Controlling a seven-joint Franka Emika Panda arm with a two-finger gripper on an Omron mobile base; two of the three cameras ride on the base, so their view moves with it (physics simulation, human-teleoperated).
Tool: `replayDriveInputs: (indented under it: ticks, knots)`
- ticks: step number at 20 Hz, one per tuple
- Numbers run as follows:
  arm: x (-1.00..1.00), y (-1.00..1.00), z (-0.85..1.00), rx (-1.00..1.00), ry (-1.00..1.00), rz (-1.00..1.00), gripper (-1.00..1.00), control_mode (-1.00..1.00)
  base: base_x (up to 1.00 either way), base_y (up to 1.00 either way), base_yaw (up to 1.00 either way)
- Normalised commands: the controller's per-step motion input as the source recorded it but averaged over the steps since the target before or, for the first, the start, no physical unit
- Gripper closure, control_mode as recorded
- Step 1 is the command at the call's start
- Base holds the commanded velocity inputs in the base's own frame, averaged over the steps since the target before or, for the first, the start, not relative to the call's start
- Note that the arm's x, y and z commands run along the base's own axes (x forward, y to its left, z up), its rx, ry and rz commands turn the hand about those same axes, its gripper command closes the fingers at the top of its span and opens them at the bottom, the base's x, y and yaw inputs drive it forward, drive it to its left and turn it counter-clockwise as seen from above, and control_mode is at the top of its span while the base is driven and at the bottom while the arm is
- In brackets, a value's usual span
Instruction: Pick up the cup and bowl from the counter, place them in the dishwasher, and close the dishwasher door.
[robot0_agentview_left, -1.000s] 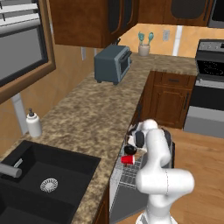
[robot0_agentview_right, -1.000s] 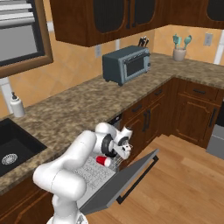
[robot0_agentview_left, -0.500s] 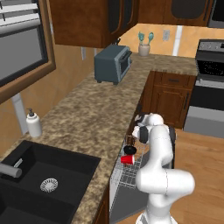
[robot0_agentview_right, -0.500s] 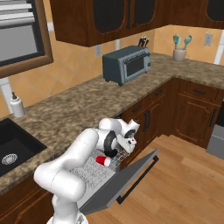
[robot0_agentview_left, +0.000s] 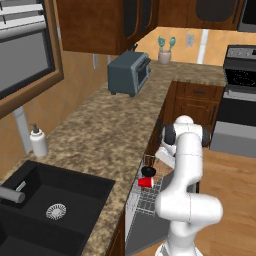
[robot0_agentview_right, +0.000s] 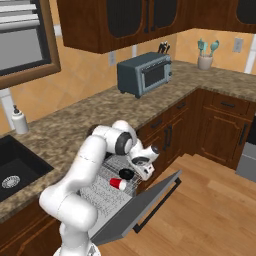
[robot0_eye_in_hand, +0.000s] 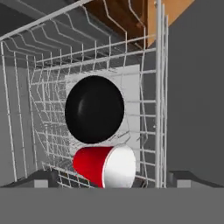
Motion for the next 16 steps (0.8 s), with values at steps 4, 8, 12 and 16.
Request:
replayDriveInputs:
  ticks: [4, 8, 12, 16]
  knots:
    - [-1.0, 0.41, 1.0, -0.11, -0.31, 0.0, -1.0, -1.0, 0.0, 0.0, 0.0]
    - [-1.0, 0.02, 0.74, -0.05, -0.28, 0.0, -1.0, -1.0, 0.0, 0.0, 0.0]
    - [-0.92, -0.08, 0.96, 0.0, -0.12, 0.0, -1.0, -1.0, 0.0, 0.0, 0.0]
    - [-0.67, -0.36, 1.0, 0.01, -0.06, 0.0, -1.0, -1.0, 0.0, 0.0, 0.0]
